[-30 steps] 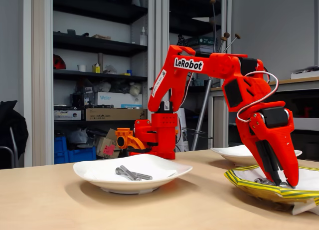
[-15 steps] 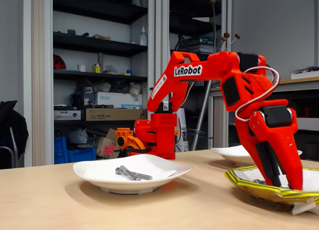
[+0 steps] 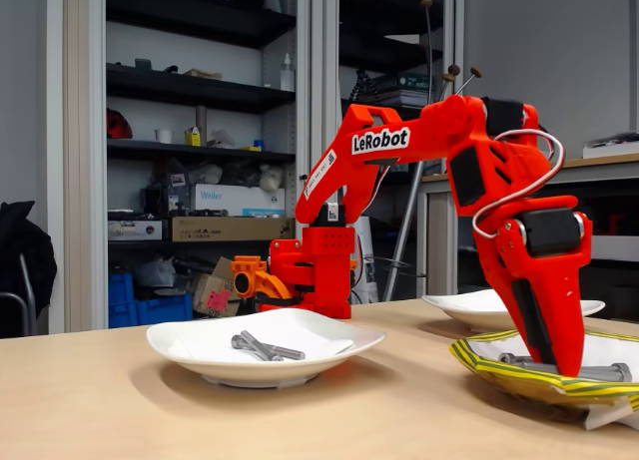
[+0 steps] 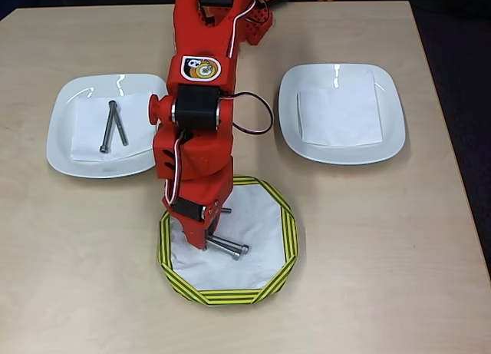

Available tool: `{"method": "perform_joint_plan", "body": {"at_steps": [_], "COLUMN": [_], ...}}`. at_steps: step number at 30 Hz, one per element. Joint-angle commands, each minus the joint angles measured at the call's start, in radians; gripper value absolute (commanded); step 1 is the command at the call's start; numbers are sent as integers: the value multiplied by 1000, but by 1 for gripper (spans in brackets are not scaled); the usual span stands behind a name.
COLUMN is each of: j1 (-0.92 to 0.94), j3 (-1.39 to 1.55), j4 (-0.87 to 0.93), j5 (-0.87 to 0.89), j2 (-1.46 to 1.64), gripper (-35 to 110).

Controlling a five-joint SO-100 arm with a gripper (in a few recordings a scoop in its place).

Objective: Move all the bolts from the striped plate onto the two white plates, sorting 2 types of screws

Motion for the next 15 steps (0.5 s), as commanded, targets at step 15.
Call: {"method": "perform_joint_plan", "body": {"at_steps": [15], "j1": [12], "j3": [-262], "j4": [198], "j5": [83], "j2": [34], "gripper": [0]}}
